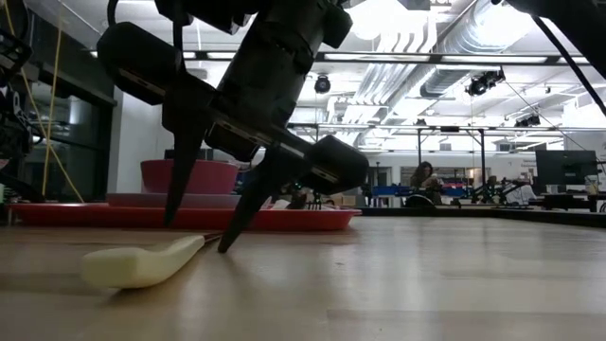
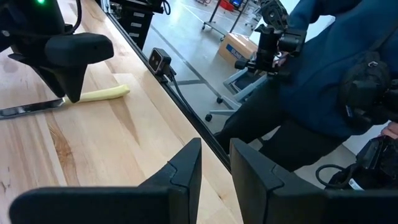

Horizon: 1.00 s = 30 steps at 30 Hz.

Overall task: Set up tray
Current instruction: Put the yellow knife on top of the brown napkin on the left side of the blue fork on the red tray

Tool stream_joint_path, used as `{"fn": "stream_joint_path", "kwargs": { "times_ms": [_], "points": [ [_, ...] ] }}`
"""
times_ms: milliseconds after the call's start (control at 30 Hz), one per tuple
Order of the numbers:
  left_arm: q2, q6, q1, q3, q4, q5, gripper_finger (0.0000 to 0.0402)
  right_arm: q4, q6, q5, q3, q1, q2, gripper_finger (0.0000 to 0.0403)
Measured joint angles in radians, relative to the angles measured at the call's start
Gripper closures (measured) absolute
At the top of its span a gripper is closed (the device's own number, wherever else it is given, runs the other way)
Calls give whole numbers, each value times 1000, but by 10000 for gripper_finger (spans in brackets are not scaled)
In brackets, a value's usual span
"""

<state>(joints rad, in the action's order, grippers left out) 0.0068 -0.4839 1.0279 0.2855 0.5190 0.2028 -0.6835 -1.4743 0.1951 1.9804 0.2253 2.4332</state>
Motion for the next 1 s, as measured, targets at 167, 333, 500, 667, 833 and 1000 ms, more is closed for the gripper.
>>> {"fn": "stream_joint_path", "kwargs": {
  "times_ms": [167,333,500,667,833,1000],
  "points": [
    [0,0,0,0,0,0,286,4,-15,-24,0,0,0,253],
    [0,0,0,0,0,-2,286,7,-14,-38,0,0,0,253],
    [0,0,0,0,3,-3,286,9,-15,-58,0,0,0,253],
    [0,0,0,0,3,-3,286,9,-44,-63,0,0,1,256],
    [0,0,0,0,4,-2,286,-16,-44,-50,2,-3,6,272],
    [0,0,0,0,6,-2,286,-27,-43,-51,2,-4,13,301]
  ]
}}
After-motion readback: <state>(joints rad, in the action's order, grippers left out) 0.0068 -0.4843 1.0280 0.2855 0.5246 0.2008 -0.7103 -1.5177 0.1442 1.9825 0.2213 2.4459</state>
